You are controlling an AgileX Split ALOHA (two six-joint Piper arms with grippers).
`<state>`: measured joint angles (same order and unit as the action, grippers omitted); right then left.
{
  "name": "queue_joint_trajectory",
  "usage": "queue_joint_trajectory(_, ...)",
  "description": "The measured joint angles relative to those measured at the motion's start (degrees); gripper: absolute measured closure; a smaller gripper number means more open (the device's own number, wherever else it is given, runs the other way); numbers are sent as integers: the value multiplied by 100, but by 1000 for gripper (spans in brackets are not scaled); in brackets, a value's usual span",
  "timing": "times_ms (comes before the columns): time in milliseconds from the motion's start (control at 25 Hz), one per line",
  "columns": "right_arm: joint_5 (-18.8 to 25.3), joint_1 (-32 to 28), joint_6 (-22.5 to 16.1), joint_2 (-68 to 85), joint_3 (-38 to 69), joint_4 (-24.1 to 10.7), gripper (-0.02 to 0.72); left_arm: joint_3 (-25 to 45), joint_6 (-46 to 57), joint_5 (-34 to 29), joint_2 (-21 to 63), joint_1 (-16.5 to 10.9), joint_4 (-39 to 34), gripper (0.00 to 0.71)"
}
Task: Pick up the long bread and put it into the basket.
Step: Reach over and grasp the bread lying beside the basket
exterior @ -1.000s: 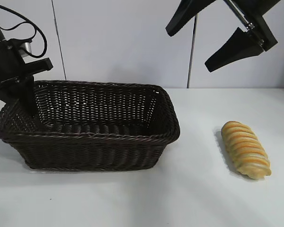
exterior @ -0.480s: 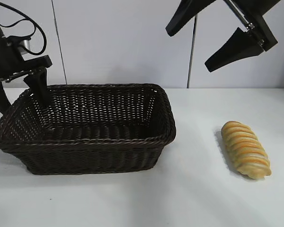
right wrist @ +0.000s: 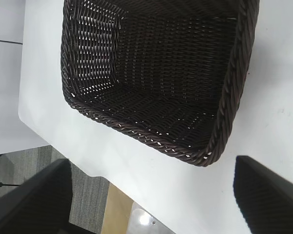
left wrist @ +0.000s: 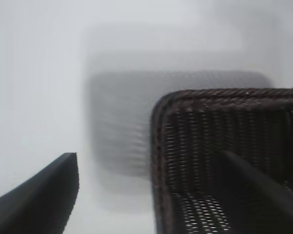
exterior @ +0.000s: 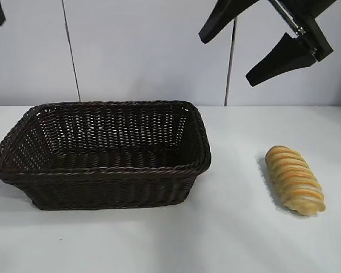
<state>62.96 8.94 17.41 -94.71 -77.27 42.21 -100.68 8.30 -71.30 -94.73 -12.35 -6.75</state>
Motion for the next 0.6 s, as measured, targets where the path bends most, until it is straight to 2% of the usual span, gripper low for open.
queue_joint_trajectory(80, 0, 0, 0, 0, 0, 0, 81, 0, 45, -38, 112, -384, 121, 151)
queue_joint_trajectory(200, 0, 0, 0, 0, 0, 0, 81, 0, 78, -51, 293, -759, 342, 151)
queue_joint_trajectory(360, 0, 0, 0, 0, 0, 0, 81, 6, 95, -63, 897, -842, 937, 151)
queue_joint_trajectory(600, 0, 0, 11, 0, 0, -68, 81, 6, -353, -92, 3065, -842, 1588, 151)
